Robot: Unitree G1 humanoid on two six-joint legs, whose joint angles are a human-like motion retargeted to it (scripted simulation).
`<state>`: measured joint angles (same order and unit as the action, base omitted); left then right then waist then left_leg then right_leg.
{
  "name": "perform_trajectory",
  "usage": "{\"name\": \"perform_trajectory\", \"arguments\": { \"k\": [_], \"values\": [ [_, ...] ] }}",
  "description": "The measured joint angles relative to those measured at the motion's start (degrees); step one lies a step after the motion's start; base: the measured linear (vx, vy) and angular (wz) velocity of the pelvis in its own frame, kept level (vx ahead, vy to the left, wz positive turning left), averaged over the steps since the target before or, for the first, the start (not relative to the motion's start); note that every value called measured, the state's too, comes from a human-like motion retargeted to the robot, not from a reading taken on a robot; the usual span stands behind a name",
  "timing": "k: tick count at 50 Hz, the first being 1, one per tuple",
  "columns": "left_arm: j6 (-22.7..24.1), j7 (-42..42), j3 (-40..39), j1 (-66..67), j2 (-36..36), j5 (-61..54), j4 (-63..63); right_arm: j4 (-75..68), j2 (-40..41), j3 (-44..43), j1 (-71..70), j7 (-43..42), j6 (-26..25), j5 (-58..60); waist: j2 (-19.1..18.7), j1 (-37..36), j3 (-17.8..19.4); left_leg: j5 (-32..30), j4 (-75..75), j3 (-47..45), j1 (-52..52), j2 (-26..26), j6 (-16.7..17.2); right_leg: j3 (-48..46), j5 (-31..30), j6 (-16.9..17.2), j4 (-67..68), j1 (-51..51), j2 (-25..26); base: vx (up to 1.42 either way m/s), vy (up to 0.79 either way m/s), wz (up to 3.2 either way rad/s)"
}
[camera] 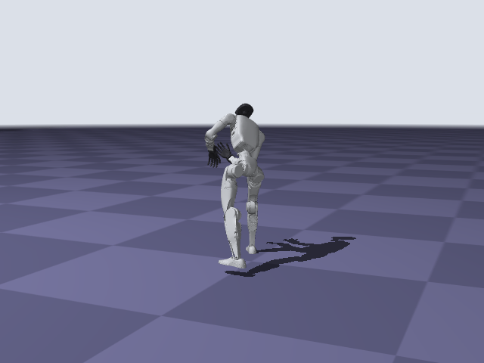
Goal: Kungfu
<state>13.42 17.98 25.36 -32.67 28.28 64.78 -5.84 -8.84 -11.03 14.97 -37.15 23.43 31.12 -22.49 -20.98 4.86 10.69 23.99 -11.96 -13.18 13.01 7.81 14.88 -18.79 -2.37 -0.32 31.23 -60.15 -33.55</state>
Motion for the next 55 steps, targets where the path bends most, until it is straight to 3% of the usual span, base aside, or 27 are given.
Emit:
{"name": "perform_trajectory", "arguments": {
  "k": [5, 10, 13, 15, 17, 20, 22, 23, 25, 28, 33, 36, 40, 45, 50, 51, 53, 55],
  "values": [
    [9.71, 2.64, -5.98, 2.89, -6.85, -6.14, 13.54, -12.91, 3.71, -2.54, 1.27, 3.74, -2.15, 1.57, 0.37, 4.75, -2.49, -6.55, 1.31, -1.00, -3.10, 1.05, 0.12, -1.07, 1.56, -1.21, 4.02, -0.25, 0.44, 0.03, -0.18, -0.30],
    [18.44, 8.83, -10.67, 2.25, -14.79, -18.88, 32.51, -27.16, 7.13, -6.05, 3.34, 8.46, -4.34, 2.06, 2.50, 6.71, -4.75, -21.07, 1.11, 0.26, -7.23, 1.52, -3.73, 2.26, 8.83, -3.24, 8.73, 0.73, 6.07, -0.09, -0.51, -0.44],
    [17.22, 17.78, -10.99, 1.03, -18.29, -33.82, 39.93, -32.74, 9.47, -8.62, 4.84, 9.06, -8.17, -1.01, 6.16, 7.73, -5.79, -33.77, -1.20, -0.88, -8.95, 0.79, -9.29, 6.18, 13.06, -2.00, 8.73, 3.13, 9.10, -0.16, -0.56, -0.61],
    [14.69, 22.79, -10.60, 0.55, -19.27, -44.01, 41.01, -34.16, 10.00, -9.98, 6.17, 9.07, -9.84, -4.46, 9.31, 8.54, -6.30, -40.76, -5.24, -2.54, -9.29, 0.38, -15.73, 8.88, 15.15, -1.46, 7.87, 5.81, 10.82, -0.01, -0.46, -0.96],
    [11.80, 25.29, -9.71, 0.38, -19.33, -54.05, 39.59, -34.04, 9.09, -10.90, 8.00, 8.22, -10.30, -8.08, 12.34, 7.65, -6.67, -46.02, -10.90, 4.03, -8.37, -3.93, -21.18, 11.72, 15.85, -1.23, 5.47, 9.79, 14.22, 0.10, -0.46, -1.91],
    [8.42, 26.13, -9.51, -0.04, -19.85, -65.98, 37.06, -32.75, 7.55, -13.54, 11.00, 6.58, -10.55, -9.54, 16.05, 5.13, -7.17, -38.71, -20.64, 18.47, -5.30, -15.87, -16.11, 15.96, 15.70, -0.80, 1.28, 16.12, 19.54, 0.31, -0.32, -2.38],
    [5.34, 27.34, -10.33, -0.68, -20.67, -73.24, 35.82, -30.30, 5.97, -15.61, 13.08, 6.46, -11.45, -10.57, 17.92, 4.20, -7.69, -31.74, -24.50, 17.32, -2.96, -17.79, -12.12, 17.73, 15.07, -1.13, -1.74, 20.62, 22.32, 0.38, -0.29, -2.06],
    [3.53, 27.97, -10.70, -1.05, -21.18, -77.23, 35.20, -28.48, 5.11, -16.61, 14.29, 6.44, -11.92, -11.55, 18.65, 4.21, -8.01, -27.19, -25.73, 14.70, -1.77, -16.85, -11.84, 18.33, 14.84, -1.31, -3.24, 22.98, 23.38, 0.43, -0.27, -1.68],
    [0.23, 28.28, -11.38, -1.83, -22.07, -85.70, 33.82, -23.92, 3.42, -18.20, 16.72, 5.86, -12.28, -13.96, 19.78, 5.33, -8.53, -18.94, -28.85, 8.36, 1.28, -12.76, -15.50, 18.18, 14.66, -1.82, -6.05, 28.07, 24.60, 0.47, -0.25, -1.38],
    [-2.30, 26.02, -13.44, -3.54, -22.42, -98.14, 31.99, -15.27, 0.52, -19.91, 20.01, 4.20, -11.62, -17.74, 20.83, 6.48, -8.98, -12.18, -32.42, 7.69, 7.02, -11.01, -16.87, 19.74, 14.17, -3.66, -10.42, 35.40, 28.85, 0.49, -0.28, -1.68],
    [-2.61, 19.28, -16.87, -6.29, -23.98, -112.92, 30.59, -0.65, -3.66, -23.69, 24.89, 1.29, -8.91, -22.24, 23.10, 5.75, -10.46, -9.82, -28.57, 9.69, 14.29, -9.13, -12.39, 25.92, 13.70, -5.69, -14.97, 44.85, 36.56, 0.55, -0.34, -2.25],
    [-2.36, 16.26, -18.46, -7.21, -25.65, -119.36, 29.24, 7.06, -5.32, -26.90, 27.46, -1.41, -6.37, -23.25, 24.13, 3.97, -11.34, -10.76, -21.19, 10.58, 17.01, -5.33, -9.91, 31.04, 13.74, -6.70, -15.95, 49.38, 40.79, 0.54, -0.33, -2.84],
    [-1.29, 13.86, -19.43, -7.41, -27.40, -125.39, 26.46, 15.40, -5.91, -29.65, 28.64, -5.95, -2.46, -24.81, 23.74, 4.07, -10.94, -11.44, -7.72, 15.81, 17.87, -0.25, -5.94, 37.45, 14.49, -6.78, -15.42, 54.83, 45.57, 0.45, -0.21, -2.62],
    [-2.04, 13.84, -19.87, -7.11, -30.56, -129.32, 24.31, 23.55, -4.32, -30.31, 28.09, -12.82, 4.18, -23.85, 22.23, 5.60, -9.71, -9.56, 4.87, 21.46, 15.60, 4.66, -4.30, 49.35, 16.73, -6.29, -13.65, 61.04, 49.44, 0.46, -0.01, -2.45],
    [-7.11, 17.99, -19.24, -7.86, -35.40, -137.12, 25.30, 30.16, 1.12, -25.96, 26.41, -22.91, 11.02, -19.30, 20.11, 6.80, -8.76, -6.10, -2.91, 19.39, 14.16, 5.05, -9.78, 55.33, 21.10, -5.97, -10.63, 63.67, 47.90, 0.51, 0.30, -2.29],
    [-8.00, 18.90, -18.71, -7.50, -36.46, -138.45, 25.42, 31.18, 1.67, -24.90, 26.54, -24.39, 12.05, -19.84, 19.41, 6.18, -8.78, -8.65, -3.47, 16.33, 12.63, 5.60, -10.25, 55.80, 22.44, -5.05, -9.60, 63.88, 47.24, 0.74, 0.45, -2.55],
    [-9.35, 20.77, -17.54, -6.05, -38.23, -140.08, 25.49, 33.15, 2.93, -23.04, 27.77, -26.14, 14.08, -21.45, 18.08, 7.42, -10.00, -10.17, -9.78, 13.33, 14.12, 6.45, -9.87, 52.99, 23.96, -1.82, -8.50, 62.84, 44.70, 0.87, 0.43, -1.98],
    [-10.30, 22.09, -17.73, -4.56, -38.34, -139.90, 25.01, 34.81, 5.19, -19.98, 29.45, -26.51, 15.52, -22.53, 18.36, 6.98, -10.97, -9.42, -15.86, 6.71, 15.10, 7.84, -9.69, 50.56, 24.19, 3.65, -7.28, 60.43, 40.48, 0.45, 0.37, -2.35]
  ]
}}
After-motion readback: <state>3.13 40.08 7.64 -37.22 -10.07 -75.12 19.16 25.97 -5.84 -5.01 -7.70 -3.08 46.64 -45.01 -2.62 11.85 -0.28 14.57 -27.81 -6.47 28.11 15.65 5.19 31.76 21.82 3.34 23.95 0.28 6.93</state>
